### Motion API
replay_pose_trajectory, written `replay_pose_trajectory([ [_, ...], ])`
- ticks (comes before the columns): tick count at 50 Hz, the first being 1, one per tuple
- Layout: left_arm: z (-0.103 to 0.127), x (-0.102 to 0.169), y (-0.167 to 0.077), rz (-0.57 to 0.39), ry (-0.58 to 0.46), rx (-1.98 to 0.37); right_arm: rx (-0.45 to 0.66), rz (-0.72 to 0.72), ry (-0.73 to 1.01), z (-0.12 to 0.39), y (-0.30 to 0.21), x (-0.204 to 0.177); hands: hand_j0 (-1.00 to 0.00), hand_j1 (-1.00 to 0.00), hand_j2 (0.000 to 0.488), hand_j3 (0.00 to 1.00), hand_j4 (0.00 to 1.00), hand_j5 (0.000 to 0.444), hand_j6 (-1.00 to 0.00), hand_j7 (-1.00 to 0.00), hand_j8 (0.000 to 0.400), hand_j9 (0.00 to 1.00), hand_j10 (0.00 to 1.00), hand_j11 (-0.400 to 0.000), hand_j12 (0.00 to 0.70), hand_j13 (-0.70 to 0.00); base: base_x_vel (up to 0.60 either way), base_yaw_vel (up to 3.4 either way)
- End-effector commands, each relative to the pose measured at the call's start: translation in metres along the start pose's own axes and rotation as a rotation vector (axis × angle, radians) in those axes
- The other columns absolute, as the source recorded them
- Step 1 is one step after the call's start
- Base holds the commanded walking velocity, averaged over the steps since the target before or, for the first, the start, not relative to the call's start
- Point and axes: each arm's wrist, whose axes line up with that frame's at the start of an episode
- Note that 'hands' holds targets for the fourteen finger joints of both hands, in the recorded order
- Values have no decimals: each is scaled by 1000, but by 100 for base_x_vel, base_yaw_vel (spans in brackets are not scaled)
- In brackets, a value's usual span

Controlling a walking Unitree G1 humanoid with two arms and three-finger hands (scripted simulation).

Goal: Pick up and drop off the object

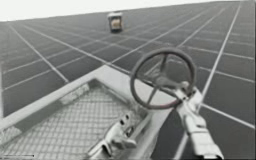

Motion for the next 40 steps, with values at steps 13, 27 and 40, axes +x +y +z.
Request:
replay_pose_trajectory([
  [13, -6, 6, -10, -95, 10, -51, -1, 26, -31, 8, 9, -7, 0, 0, 0, 1000, 1000, 0, 0, 0, 0, 1000, 1000, -400, 0, -700, 29, -109],
  [27, -6, 6, -10, -95, 10, -51, -1, 26, -31, 8, 9, -7, 0, 0, 0, 1000, 1000, 0, 0, 0, 0, 1000, 1000, -400, 0, -700, 28, -115],
  [40, -6, 6, -10, -95, 10, -51, -1, 26, -31, 8, 9, -7, 0, 0, 0, 1000, 1000, 0, 0, 0, 0, 1000, 1000, -400, 0, -700, 26, -130],
])
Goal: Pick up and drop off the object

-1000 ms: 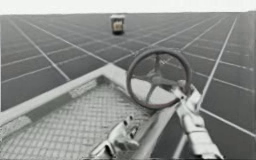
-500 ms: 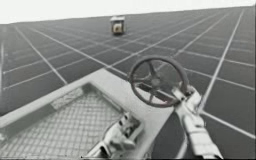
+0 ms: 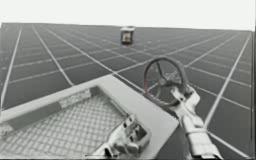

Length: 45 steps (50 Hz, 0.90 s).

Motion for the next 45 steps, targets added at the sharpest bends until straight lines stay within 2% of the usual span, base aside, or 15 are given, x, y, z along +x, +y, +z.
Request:
replay_pose_trajectory([
  [1, 5, 2, -4, -41, -41, 2, 24, 37, -54, 15, 10, -6, 0, 0, 0, 1000, 1000, 0, 0, 0, 0, 1000, 1000, -400, 0, -700, 26, -135],
  [45, 5, 2, -4, -41, -41, 2, 24, 37, -54, 15, 10, -6, 0, 0, 0, 1000, 1000, 0, 0, 0, 0, 1000, 1000, -400, 0, -700, 26, -133],
])
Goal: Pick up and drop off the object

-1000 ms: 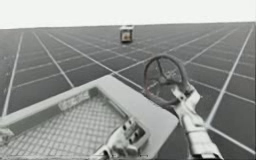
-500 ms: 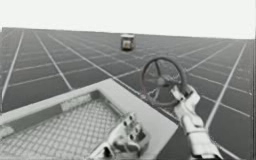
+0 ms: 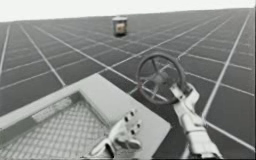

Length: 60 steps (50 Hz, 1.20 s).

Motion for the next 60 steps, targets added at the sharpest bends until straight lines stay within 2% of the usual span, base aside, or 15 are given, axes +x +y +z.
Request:
replay_pose_trajectory([
  [1, -9, 4, 0, 32, 67, -2, 24, -24, -8, 3, -11, 6, 0, 0, 0, 1000, 1000, 0, 0, 0, 0, 1000, 1000, -400, 0, -700, 27, -121],
  [32, -9, 4, 0, 32, 67, -2, 24, -24, -8, 3, -11, 6, 0, 0, 0, 1000, 1000, 0, 0, 0, 0, 1000, 1000, -400, 0, -700, 32, -91],
  [60, -9, 4, 0, 32, 67, -2, 24, -24, -8, 3, -11, 6, 0, 0, 0, 1000, 1000, 0, 0, 0, 0, 1000, 1000, -400, 0, -700, 47, -7],
])
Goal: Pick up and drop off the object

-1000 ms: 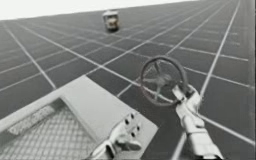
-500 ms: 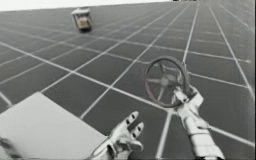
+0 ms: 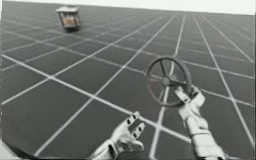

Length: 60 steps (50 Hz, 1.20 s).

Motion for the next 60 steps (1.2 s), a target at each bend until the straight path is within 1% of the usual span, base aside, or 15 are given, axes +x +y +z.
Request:
replay_pose_trajectory([
  [1, 2, -1, -4, -1, -5, 16, 32, 24, -19, 8, 3, -3, 0, 0, 0, 1000, 1000, 0, 0, 0, 0, 1000, 1000, -400, 0, -700, 43, 24],
  [31, 2, -1, -4, -1, -5, 16, 32, 24, -19, 8, 3, -3, 0, 0, 0, 1000, 1000, 0, 0, 0, 0, 1000, 1000, -400, 0, -700, 40, 33],
  [60, 2, -1, -4, -1, -5, 16, 32, 24, -19, 8, 3, -3, 0, 0, 0, 1000, 1000, 0, 0, 0, 0, 1000, 1000, -400, 0, -700, 46, 32],
])
